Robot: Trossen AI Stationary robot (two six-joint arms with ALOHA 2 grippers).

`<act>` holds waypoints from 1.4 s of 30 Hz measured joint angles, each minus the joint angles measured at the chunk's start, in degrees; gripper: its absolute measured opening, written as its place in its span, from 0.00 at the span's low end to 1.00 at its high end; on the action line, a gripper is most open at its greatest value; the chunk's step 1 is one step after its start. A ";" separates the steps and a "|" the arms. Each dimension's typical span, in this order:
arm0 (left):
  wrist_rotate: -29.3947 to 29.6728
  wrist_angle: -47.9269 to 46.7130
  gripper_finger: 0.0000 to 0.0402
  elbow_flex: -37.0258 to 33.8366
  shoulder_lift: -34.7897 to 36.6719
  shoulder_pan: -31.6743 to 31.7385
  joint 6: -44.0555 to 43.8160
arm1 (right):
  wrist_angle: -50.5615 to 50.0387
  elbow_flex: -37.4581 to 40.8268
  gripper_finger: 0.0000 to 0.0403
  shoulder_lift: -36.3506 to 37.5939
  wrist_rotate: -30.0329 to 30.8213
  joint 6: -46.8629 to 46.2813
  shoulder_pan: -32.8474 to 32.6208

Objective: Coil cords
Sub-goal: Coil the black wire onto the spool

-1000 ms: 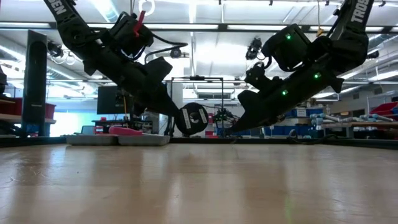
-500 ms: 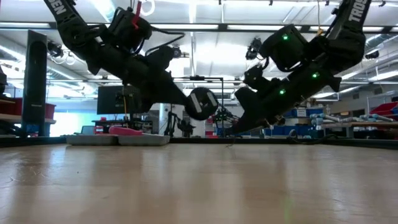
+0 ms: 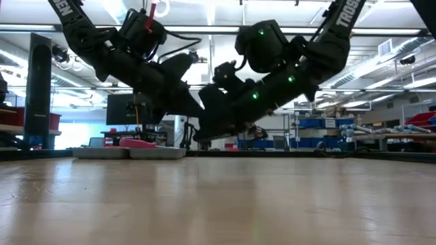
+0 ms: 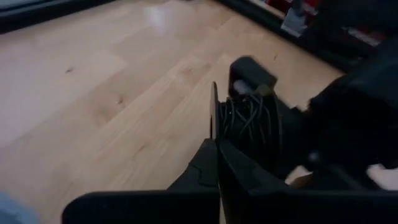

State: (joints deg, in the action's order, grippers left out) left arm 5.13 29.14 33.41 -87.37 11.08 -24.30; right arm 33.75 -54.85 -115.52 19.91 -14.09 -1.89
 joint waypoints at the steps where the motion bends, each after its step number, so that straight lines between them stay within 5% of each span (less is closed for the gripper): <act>1: 0.55 -0.84 0.00 0.00 0.01 -0.03 0.01 | -0.17 -0.35 0.00 0.01 -0.42 0.42 0.00; 13: 5.76 -7.27 0.00 0.11 -0.14 -1.95 1.54 | 0.82 -0.53 0.05 0.82 -0.78 0.39 0.68; 22: 8.80 -9.66 0.00 0.02 -2.27 -2.92 0.54 | 0.36 -0.55 0.08 2.44 -7.60 0.72 1.64; 33: 8.78 -8.98 0.00 0.09 -3.13 -2.94 0.03 | -25.25 -0.62 0.13 16.20 -8.13 2.19 2.73; 42: 9.30 -8.43 0.00 0.02 -3.17 -2.96 0.01 | -38.05 -0.49 0.13 17.53 -5.29 -0.47 -0.55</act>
State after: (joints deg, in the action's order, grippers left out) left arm 14.44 20.71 33.43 -90.54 8.12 -24.29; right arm -4.29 -55.33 -97.99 14.62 -14.57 -2.44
